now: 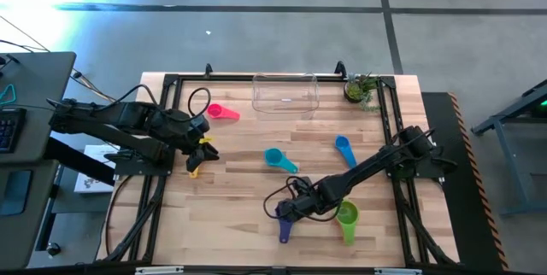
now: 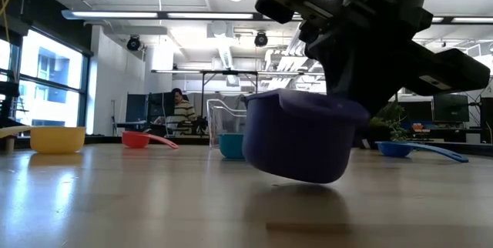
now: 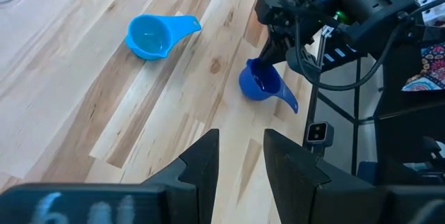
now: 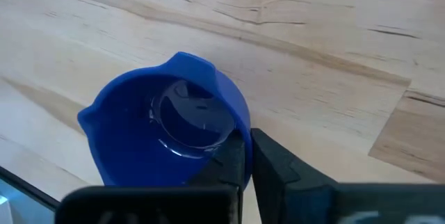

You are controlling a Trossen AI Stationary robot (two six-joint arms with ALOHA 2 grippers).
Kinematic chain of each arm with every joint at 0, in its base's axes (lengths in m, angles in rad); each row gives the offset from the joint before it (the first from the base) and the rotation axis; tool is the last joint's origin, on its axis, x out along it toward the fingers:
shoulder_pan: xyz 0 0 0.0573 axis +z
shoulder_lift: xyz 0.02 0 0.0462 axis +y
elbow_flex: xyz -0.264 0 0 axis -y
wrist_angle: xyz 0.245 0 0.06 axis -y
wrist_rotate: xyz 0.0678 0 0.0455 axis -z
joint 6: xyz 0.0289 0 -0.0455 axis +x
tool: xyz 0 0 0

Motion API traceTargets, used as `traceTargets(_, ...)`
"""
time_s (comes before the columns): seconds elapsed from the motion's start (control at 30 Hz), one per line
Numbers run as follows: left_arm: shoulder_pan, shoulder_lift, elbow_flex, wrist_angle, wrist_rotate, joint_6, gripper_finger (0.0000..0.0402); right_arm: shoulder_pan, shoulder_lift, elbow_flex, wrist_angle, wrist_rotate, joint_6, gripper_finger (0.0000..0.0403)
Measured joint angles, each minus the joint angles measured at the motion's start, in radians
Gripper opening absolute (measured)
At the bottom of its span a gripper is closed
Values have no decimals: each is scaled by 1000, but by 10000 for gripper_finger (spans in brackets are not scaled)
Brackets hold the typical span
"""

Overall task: Nest measuring cups in basket
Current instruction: Stack the dark blue measuring cup on top of the green measuring cup

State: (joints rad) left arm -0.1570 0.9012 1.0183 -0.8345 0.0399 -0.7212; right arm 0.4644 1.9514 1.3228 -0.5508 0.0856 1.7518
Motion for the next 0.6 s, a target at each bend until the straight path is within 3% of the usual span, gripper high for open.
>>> traceTargets(0.27, 0, 0, 0, -3, 0, 0, 104, 0, -1, 35, -38, -8, -30, 5)
traceTargets(0.6, 0, 0, 0, -8, 0, 0, 104, 3, -5, 306, -444, -11, -171, 2)
